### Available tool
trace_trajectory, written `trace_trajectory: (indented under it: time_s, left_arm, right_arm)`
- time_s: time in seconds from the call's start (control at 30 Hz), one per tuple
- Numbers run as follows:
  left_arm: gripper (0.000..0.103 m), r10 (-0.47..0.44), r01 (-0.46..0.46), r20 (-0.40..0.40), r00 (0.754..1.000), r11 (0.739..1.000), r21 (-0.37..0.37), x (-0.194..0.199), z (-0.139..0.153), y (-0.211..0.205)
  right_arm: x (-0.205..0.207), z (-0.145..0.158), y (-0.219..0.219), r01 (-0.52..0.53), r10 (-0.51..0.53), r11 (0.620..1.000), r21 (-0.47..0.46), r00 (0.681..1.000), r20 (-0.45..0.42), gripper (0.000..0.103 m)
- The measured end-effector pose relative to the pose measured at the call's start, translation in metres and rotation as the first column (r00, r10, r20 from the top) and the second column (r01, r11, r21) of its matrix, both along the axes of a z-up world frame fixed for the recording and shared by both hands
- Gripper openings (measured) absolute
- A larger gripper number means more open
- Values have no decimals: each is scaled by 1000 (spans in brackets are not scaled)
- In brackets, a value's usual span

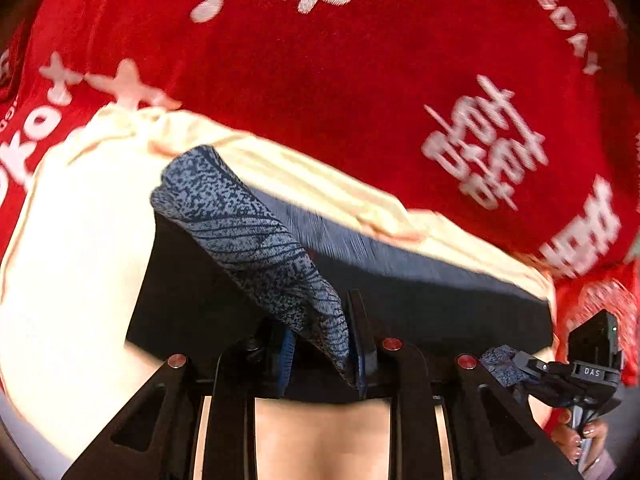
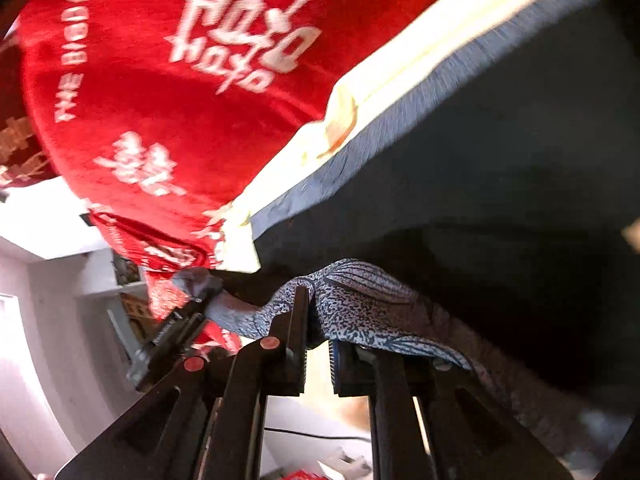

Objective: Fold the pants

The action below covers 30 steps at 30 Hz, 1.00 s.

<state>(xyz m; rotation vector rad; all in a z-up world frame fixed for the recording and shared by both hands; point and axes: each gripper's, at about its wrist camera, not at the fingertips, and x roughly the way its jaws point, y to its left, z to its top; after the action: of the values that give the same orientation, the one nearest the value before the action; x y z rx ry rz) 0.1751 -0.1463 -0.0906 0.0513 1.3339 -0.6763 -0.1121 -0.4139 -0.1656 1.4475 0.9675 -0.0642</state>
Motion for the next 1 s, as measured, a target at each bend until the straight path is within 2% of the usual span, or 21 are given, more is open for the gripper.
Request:
trace_trajectory:
  time_s: [0.13, 0.2, 0.27, 0.33, 0.37, 0.4, 0.43, 0.47, 0.53, 0.57, 0.6, 0.7, 0.73, 0.8, 0.83, 0.9, 1.0]
  left_arm:
    - [26, 42, -44, 24, 999, 996, 82, 29, -43, -27]
    - [35, 66, -69, 28, 997, 988, 136, 40, -64, -38]
    - [45, 88, -93, 40, 995, 981, 169, 47, -74, -42]
    - [46, 100, -106, 44, 994, 980, 169, 51, -70, -40]
    - [46, 97, -104, 48, 994, 980, 171, 51, -66, -40]
    - [57, 91, -102, 68, 994, 978, 183, 50, -59, -37]
    - [67, 87, -104, 93, 992, 974, 199, 46, -53, -37]
    - [81, 85, -111, 127, 988, 971, 212, 43, -45, -36]
    - [81, 55, -92, 170, 984, 971, 223, 36, -32, -33]
    - [81, 35, -75, 172, 985, 969, 234, 30, -29, -34]
    - [81, 27, -68, 171, 985, 969, 237, 26, -30, -36]
    - [81, -48, 5, 145, 988, 959, 282, 11, -49, -52]
    - [81, -71, 22, 149, 986, 951, 308, 6, -59, -61]
    - [81, -80, 22, 166, 983, 945, 326, 0, -77, -72]
    - [81, -69, 9, 165, 984, 941, 338, 1, -88, -77]
    - [81, -36, -26, 163, 986, 932, 362, 8, -107, -83]
    - [81, -53, -32, 206, 977, 921, 389, 12, -112, -92]
  right_arm:
    - [42, -48, -31, -39, 39, 999, 6, 997, -60, 11]
    - [55, -65, -38, -45, 46, 999, 10, 995, -93, 11]
    - [63, -72, -42, -44, 46, 999, 24, 993, -113, 14]
    - [67, -62, -39, -80, 81, 997, 16, 992, -99, 30]
    - [68, -50, -35, -110, 109, 994, -9, 991, -73, 57]
    - [68, -38, -31, -130, 129, 991, -35, 990, -50, 80]
    - [66, -20, -26, -151, 148, 984, -91, 988, -41, 83]
    - [64, -7, -21, -167, 163, 976, -139, 986, -41, 83]
    - [63, 15, -10, -211, 207, 949, -233, 977, -42, 80]
    - [63, 23, -2, -231, 228, 935, -268, 973, -45, 68]
    - [65, 25, 7, -262, 256, 918, -297, 965, -59, 52]
    - [86, 13, 23, -356, 334, 869, -343, 935, -123, 37]
    - [91, 7, 24, -376, 353, 851, -367, 926, -131, 36]
    - [107, -4, 29, -411, 377, 786, -461, 911, -169, 36]
    - [112, -16, 20, -423, 372, 771, -475, 906, -203, 36]
    - [121, -36, 8, -396, 338, 810, -431, 918, -208, 26]
    - [116, -35, -8, -295, 265, 891, -344, 955, -132, 31]
